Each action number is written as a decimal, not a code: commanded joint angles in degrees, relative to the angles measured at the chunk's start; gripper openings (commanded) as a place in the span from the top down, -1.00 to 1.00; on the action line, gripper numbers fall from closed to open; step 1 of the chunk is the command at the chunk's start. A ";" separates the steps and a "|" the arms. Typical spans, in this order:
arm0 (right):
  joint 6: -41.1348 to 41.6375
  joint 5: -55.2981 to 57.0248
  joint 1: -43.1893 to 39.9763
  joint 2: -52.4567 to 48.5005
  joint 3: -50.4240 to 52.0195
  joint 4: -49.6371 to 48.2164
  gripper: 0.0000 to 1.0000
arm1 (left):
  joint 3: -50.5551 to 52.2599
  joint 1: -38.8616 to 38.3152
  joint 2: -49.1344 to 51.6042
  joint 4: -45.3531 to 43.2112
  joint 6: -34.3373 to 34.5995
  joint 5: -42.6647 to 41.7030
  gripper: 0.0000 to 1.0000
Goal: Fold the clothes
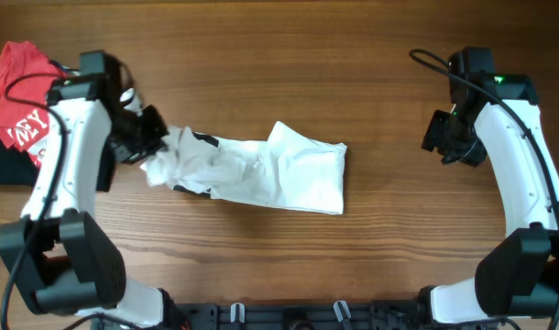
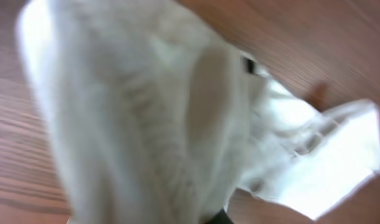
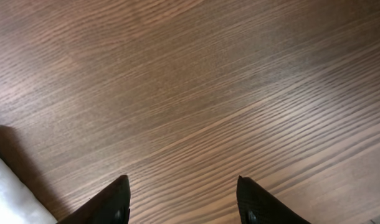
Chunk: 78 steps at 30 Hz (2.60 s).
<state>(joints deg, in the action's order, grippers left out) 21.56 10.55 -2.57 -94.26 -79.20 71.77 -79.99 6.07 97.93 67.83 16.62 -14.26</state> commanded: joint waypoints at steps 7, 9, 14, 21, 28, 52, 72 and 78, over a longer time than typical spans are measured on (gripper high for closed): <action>-0.83 -0.07 -0.02 0.31 0.04 1.36 -0.11 | -1.99 -21.11 -4.20 -2.51 8.44 -5.95 0.92; -1.42 -0.07 -0.02 0.31 0.04 1.44 -0.11 | -1.99 -25.09 -4.20 -4.74 11.39 -6.34 0.92; -2.10 -0.09 -0.02 0.31 0.04 1.92 -0.11 | -1.99 -35.50 -3.98 -12.33 16.87 -4.44 0.90; -2.75 -0.09 -0.02 0.31 0.04 2.40 -0.11 | -1.99 -41.66 -0.39 -16.83 20.35 -1.07 0.88; -3.67 -1.77 -0.02 0.31 0.04 2.51 -0.11 | -1.99 -45.81 4.00 -20.22 21.57 -0.44 0.87; -34.86 -49.40 6.60 0.26 0.04 0.09 0.17 | -1.20 -24.68 1.49 -18.27 15.08 6.95 0.18; -8.66 -22.99 27.74 -0.46 16.76 -21.75 -0.10 | 7.10 -24.72 11.96 -10.67 10.58 -5.55 0.17; -6.32 -22.34 27.74 -0.48 20.22 -25.27 0.91 | 9.40 -24.72 11.96 -11.91 10.58 -6.54 0.16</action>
<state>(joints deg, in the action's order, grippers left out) 12.49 -13.43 24.88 -94.28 -60.29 47.11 -71.94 -18.48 109.21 56.10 28.32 -18.37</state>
